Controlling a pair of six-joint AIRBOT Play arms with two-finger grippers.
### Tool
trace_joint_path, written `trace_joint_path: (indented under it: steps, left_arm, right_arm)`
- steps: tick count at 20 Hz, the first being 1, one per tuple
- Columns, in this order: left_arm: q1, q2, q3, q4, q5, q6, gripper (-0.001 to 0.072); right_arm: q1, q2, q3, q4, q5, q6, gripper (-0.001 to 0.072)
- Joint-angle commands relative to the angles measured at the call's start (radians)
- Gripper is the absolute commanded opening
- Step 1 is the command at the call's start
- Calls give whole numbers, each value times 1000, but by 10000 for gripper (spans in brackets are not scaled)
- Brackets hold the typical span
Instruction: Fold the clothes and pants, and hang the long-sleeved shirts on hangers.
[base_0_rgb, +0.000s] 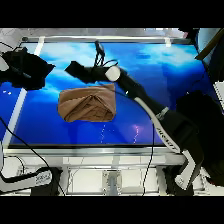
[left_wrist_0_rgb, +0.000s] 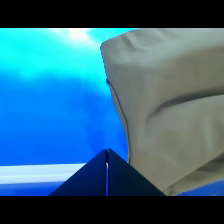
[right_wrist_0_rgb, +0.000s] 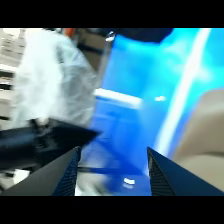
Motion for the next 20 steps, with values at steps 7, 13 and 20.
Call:
trace_joint_path:
  steps: [7, 13, 20]
  left_arm:
    - [4, 2, 0, 3, -8, -1, 17]
    - [3, 2, 0, 3, -8, -16, 17]
    - [3, 2, 0, 0, -8, -38, 17]
  right_arm:
    - [-367, 103, -181, -403, 619, -36, 369]
    - [-513, -76, -386, 192, 543, -183, 686]
    - [-381, -259, -386, 435, 448, -246, 686]
